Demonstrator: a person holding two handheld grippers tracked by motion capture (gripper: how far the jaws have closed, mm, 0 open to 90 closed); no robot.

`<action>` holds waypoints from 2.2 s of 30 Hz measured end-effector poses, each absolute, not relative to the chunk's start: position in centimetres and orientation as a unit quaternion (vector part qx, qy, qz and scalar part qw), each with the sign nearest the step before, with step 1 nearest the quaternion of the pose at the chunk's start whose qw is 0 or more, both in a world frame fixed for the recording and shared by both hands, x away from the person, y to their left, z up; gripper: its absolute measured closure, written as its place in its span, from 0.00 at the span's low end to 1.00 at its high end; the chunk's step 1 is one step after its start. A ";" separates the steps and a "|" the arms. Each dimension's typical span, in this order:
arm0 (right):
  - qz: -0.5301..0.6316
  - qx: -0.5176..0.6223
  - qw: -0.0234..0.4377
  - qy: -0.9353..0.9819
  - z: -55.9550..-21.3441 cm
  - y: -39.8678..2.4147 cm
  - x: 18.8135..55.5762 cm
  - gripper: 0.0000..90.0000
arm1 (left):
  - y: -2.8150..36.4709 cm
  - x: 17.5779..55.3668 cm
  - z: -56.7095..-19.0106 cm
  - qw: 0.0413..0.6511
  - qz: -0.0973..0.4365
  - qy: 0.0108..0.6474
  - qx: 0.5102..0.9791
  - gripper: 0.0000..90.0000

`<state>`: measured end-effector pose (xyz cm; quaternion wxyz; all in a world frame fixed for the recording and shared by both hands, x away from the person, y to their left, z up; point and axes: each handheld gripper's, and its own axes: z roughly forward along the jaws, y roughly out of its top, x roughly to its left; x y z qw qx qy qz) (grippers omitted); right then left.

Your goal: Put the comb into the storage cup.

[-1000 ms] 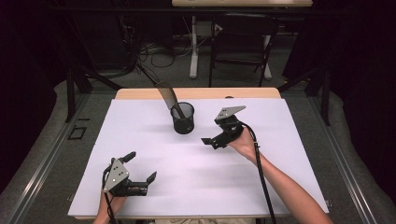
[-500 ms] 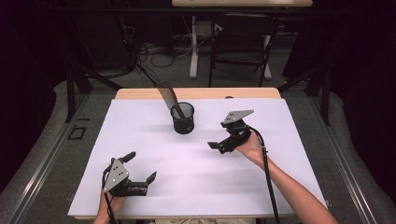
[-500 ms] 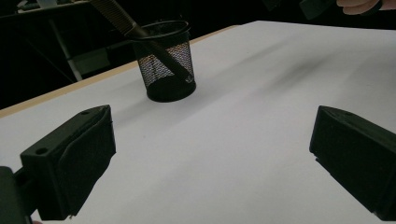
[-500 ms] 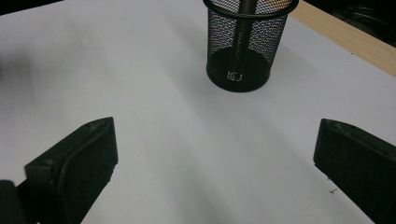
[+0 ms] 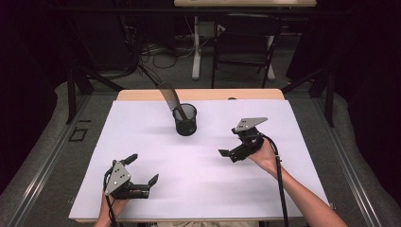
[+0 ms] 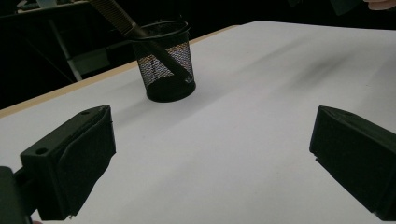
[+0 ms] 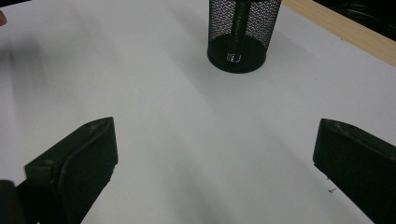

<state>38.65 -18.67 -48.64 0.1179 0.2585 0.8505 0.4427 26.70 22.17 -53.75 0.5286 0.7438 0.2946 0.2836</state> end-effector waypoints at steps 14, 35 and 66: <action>0.437 0.264 0.122 0.851 -49.0 -20.3 36.7 0.00 | 22.2 26.7 -53.8 0.529 0.283 0.295 0.744 0.00; 0.436 0.275 0.127 0.847 -49.5 -22.4 34.2 0.00 | 22.1 26.7 -53.8 0.527 0.283 0.294 0.745 0.00; 0.435 0.310 0.140 0.834 -51.2 -25.8 30.7 0.00 | 22.2 26.7 -53.8 0.527 0.284 0.297 0.744 0.00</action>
